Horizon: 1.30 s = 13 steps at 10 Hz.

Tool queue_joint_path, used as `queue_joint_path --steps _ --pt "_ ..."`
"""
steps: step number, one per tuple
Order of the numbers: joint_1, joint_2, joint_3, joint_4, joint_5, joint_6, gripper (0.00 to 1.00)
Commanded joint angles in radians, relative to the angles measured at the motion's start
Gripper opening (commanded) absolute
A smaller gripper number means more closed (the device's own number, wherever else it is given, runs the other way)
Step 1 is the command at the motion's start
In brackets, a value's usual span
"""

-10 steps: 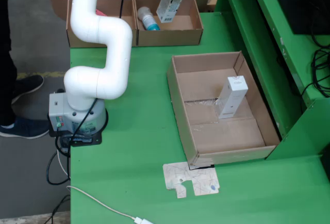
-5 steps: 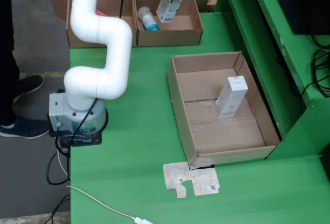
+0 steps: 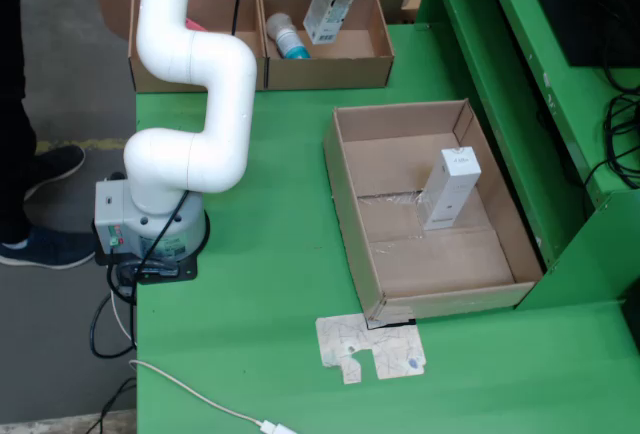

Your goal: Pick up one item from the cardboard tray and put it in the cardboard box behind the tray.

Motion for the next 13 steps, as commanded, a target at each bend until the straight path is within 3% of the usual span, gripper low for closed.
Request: queue_joint_path --steps 1,5,13 --pt "0.000 0.027 0.026 0.010 -0.011 0.002 0.00" --pt "0.000 0.027 0.026 0.010 -0.011 0.002 0.00" --pt "0.000 0.027 0.026 0.010 -0.011 0.002 0.80"
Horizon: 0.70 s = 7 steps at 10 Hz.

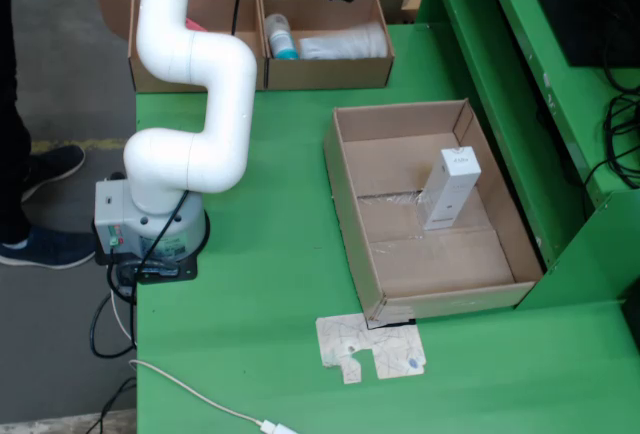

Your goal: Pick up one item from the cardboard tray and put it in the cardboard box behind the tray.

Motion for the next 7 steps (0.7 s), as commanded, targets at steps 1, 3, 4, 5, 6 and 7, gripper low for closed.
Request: queue_joint_path --steps 1,3,4,5,6,7 --pt "0.000 0.027 0.026 0.010 -0.011 0.002 0.90" --pt "0.000 0.027 0.026 0.010 -0.011 0.002 1.00" --pt "0.000 0.027 0.026 0.010 -0.011 0.002 1.00" --pt "0.000 0.027 0.026 0.010 -0.011 0.002 1.00" --pt "0.000 0.027 0.026 0.010 -0.011 0.002 1.00" --pt "0.000 0.027 0.026 0.010 -0.011 0.002 1.00"
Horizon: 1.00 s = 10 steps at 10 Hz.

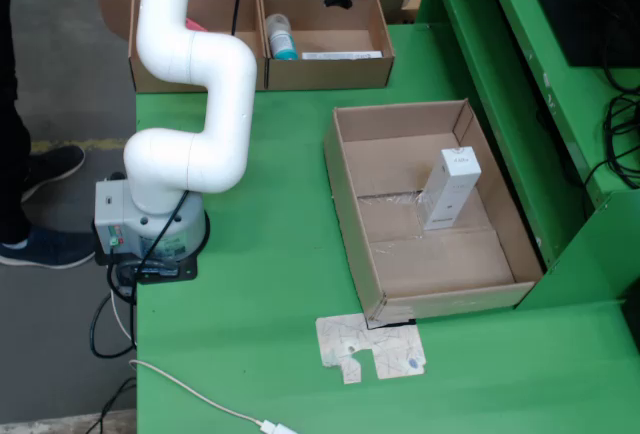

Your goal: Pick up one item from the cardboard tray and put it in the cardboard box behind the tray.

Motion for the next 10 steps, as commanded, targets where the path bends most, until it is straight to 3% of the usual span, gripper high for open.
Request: queue_joint_path --steps 1,10 --pt "0.001 0.027 0.026 0.010 -0.011 0.002 1.00" --pt "-0.019 0.040 0.026 0.005 0.002 -0.026 1.00"
